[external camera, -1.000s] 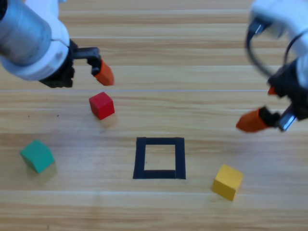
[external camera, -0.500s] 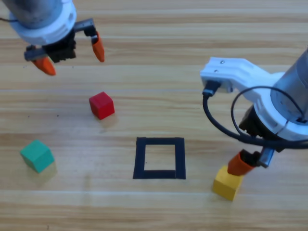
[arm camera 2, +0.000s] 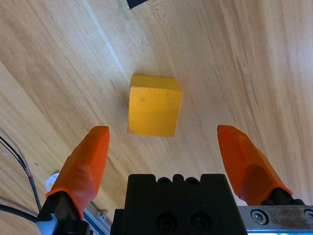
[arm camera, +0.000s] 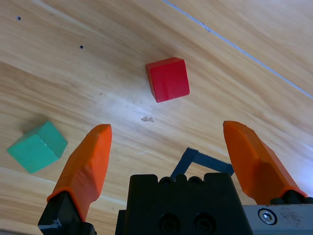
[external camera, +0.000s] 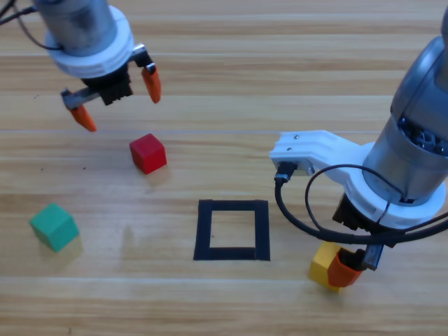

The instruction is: Stack the blocks in the rectangular block: red at the bottom, yellow in the middle, green on top

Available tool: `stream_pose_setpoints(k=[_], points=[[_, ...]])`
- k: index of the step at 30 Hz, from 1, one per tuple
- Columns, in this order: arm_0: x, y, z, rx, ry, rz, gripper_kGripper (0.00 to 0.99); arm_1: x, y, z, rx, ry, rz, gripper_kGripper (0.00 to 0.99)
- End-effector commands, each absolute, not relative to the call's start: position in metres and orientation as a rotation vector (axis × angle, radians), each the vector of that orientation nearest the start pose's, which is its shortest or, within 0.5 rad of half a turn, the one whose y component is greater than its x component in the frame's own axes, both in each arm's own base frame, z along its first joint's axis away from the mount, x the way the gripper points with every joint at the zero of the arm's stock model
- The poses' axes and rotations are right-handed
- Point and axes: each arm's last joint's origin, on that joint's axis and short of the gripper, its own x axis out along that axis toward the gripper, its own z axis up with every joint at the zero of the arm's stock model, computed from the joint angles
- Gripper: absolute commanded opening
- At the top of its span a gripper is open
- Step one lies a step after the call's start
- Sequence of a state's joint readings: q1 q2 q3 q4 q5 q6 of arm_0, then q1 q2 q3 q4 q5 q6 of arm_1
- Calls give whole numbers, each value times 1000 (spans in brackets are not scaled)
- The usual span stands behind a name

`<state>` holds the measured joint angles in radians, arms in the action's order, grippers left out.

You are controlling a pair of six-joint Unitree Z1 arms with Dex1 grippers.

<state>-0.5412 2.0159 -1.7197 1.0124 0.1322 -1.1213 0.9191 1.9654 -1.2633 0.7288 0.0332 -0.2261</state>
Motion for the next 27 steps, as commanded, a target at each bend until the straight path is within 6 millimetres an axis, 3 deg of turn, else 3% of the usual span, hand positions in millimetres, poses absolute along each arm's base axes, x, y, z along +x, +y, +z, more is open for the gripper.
stream_pose_setpoints(k=[1, 23, 26, 27], points=[[381, -217, 244, -531, 1326, 483, 963, 210, 297, 192, -857, 1309, 971, 959], [406, -231, 186, -590, 1378, 632, 959, 216, 313, 165, -911, 1387, 973, 808], [411, -234, 179, -596, 1377, 639, 960, 216, 313, 165, -914, 1388, 975, 681], [413, -235, 177, -596, 1377, 639, 960, 216, 313, 165, -917, 1391, 975, 584]])
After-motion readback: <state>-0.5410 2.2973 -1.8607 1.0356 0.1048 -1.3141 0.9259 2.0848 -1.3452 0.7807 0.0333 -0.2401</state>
